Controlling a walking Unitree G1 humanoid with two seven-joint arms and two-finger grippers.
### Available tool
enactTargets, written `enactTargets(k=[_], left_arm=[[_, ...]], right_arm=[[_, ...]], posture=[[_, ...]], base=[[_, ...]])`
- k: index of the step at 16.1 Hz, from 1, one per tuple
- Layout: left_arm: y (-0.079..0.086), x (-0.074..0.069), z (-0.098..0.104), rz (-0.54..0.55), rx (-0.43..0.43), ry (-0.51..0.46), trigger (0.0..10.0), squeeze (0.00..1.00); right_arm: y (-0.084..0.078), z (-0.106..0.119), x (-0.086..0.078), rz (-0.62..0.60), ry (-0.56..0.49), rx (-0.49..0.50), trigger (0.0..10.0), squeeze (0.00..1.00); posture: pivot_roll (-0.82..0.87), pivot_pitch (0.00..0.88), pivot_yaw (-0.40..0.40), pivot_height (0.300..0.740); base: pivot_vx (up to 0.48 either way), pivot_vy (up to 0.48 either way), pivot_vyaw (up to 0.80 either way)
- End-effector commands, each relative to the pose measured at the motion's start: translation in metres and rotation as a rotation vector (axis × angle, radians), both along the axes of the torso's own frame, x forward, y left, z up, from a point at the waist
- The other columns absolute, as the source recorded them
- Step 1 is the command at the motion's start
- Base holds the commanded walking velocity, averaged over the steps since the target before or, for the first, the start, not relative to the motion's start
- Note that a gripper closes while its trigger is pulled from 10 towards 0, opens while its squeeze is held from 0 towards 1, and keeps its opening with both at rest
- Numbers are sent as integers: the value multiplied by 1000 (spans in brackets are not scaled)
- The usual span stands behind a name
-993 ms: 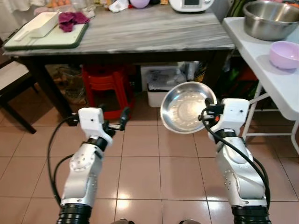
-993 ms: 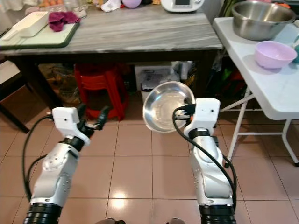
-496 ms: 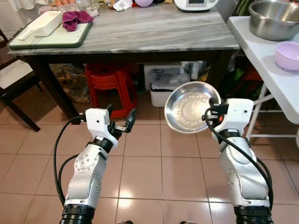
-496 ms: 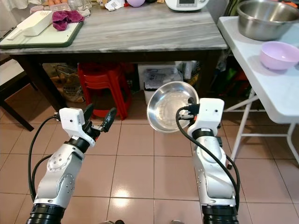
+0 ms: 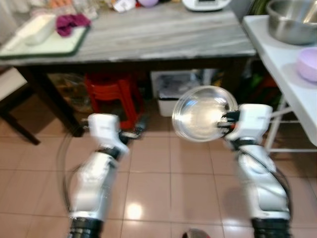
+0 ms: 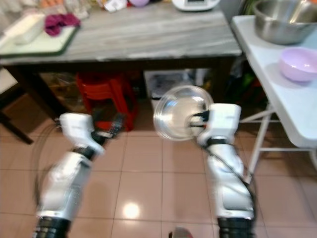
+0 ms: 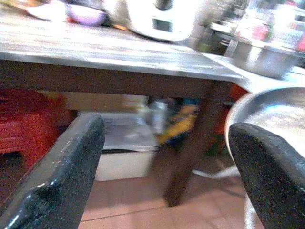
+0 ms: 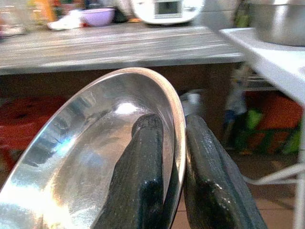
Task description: Setting the table
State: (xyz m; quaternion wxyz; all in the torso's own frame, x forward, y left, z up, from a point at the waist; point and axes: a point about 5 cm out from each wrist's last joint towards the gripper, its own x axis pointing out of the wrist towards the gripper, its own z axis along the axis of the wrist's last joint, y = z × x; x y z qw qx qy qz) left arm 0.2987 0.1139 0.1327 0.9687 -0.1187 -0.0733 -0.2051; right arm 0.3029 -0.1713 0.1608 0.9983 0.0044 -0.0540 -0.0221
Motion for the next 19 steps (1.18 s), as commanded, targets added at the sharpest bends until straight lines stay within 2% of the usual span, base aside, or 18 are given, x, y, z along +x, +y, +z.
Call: enactTargets(k=[1,10,15,19], left_arm=[[14,0,0,36,15,-2,10000,0],[10,-1,-1,20,16,-2,10000,0],[7,0,-1,12,16,0,10000,0],[6,0,0,8,17,-1,10000,0]], right_arm=[[12,5,0,41,-26,14,10000,0],[11,5,-1,35,-26,17,10000,0],[9,5,1,21,-23,44,10000,0],[9,4,1,16,-20,48,10000,0]], posture=[[-153,142,45,740],[-153,142,45,740],[-164,145,45,740],[-164,144,47,740]], base=[[480,0,587],[396,0,511],[404,0,0],[350,0,-661]])
